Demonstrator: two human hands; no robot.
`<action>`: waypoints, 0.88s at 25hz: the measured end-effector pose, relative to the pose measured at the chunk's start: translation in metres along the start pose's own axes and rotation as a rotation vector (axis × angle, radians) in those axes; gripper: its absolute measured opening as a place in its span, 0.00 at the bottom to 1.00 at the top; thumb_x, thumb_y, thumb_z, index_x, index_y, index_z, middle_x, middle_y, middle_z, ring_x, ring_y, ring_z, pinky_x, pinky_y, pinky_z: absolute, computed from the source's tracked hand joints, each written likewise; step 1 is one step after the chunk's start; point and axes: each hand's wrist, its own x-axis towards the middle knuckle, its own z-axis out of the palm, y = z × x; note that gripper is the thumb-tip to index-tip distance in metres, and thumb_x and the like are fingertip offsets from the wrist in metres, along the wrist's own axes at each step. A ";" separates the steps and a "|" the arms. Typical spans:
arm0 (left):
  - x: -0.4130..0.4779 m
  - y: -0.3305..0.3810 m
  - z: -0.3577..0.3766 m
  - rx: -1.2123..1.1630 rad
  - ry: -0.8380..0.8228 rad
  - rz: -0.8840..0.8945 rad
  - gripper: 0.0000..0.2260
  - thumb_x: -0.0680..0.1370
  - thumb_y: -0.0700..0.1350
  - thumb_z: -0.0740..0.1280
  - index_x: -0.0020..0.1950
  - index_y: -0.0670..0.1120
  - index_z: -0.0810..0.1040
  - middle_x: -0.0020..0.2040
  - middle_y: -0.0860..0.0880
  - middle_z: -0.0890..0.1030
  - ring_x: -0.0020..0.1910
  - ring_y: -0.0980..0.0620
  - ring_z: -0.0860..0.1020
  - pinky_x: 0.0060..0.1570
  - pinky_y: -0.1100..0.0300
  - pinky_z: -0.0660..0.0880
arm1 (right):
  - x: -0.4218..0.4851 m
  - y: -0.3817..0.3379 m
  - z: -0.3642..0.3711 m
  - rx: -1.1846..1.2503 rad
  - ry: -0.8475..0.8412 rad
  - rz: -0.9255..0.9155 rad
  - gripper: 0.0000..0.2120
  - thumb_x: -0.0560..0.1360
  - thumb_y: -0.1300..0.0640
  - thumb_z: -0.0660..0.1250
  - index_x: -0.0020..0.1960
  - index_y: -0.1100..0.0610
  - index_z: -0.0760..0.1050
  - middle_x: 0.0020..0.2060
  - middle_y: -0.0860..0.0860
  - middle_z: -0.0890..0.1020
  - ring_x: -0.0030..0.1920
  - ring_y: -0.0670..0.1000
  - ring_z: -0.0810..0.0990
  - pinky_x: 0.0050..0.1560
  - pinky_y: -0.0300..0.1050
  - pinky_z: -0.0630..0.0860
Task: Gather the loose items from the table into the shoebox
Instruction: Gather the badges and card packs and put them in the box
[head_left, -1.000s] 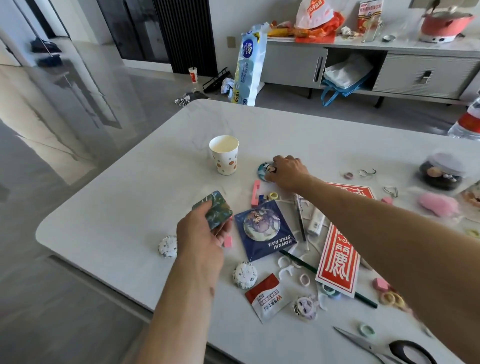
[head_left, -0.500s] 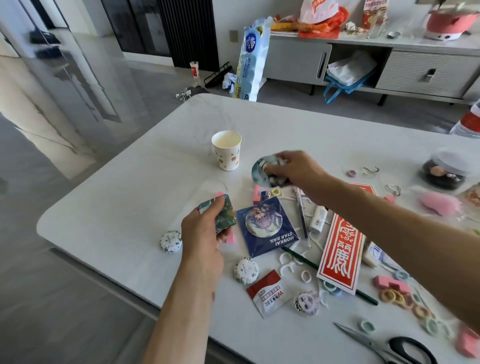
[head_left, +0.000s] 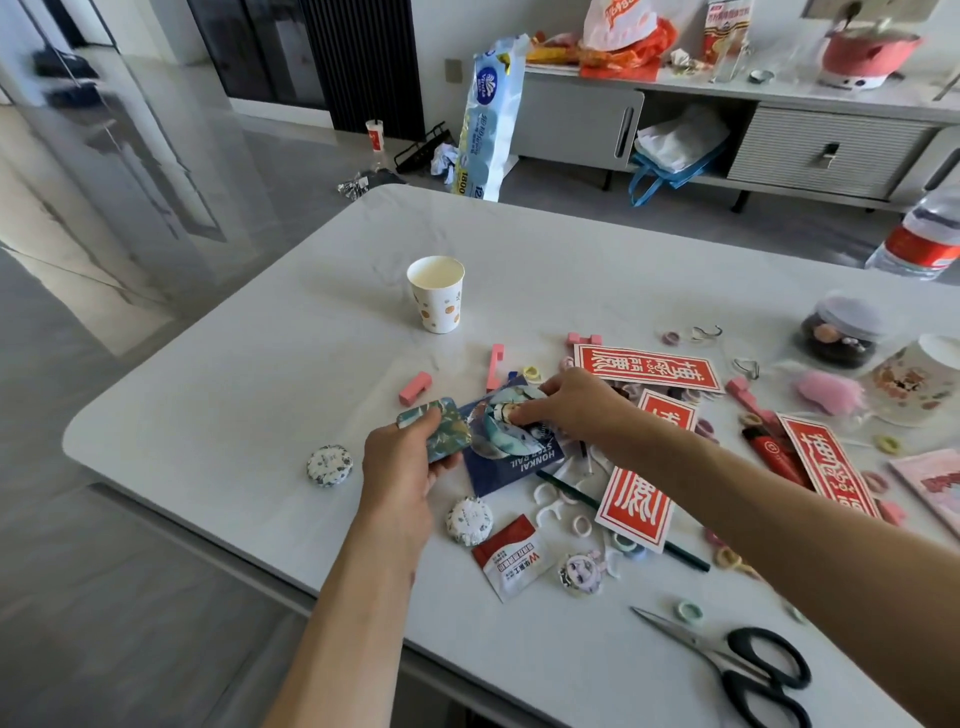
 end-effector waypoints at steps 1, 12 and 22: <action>0.001 0.001 0.000 0.005 0.002 0.011 0.04 0.78 0.38 0.69 0.47 0.38 0.81 0.39 0.43 0.83 0.35 0.50 0.81 0.33 0.59 0.79 | -0.001 0.001 -0.001 0.051 -0.020 -0.013 0.16 0.69 0.52 0.77 0.46 0.63 0.80 0.38 0.57 0.85 0.35 0.56 0.81 0.38 0.49 0.77; -0.008 0.008 0.009 -0.083 -0.344 -0.002 0.34 0.66 0.43 0.78 0.70 0.43 0.69 0.56 0.45 0.85 0.56 0.47 0.83 0.60 0.46 0.77 | -0.024 -0.011 -0.013 0.441 -0.147 -0.155 0.19 0.69 0.54 0.75 0.56 0.59 0.76 0.44 0.61 0.85 0.43 0.60 0.85 0.48 0.54 0.82; 0.007 0.009 -0.019 -0.136 -0.095 0.080 0.13 0.74 0.47 0.74 0.55 0.43 0.83 0.46 0.43 0.86 0.39 0.46 0.85 0.32 0.55 0.80 | -0.061 0.026 0.018 -0.492 -0.146 -0.573 0.14 0.74 0.47 0.71 0.57 0.50 0.77 0.54 0.48 0.79 0.45 0.42 0.78 0.45 0.33 0.77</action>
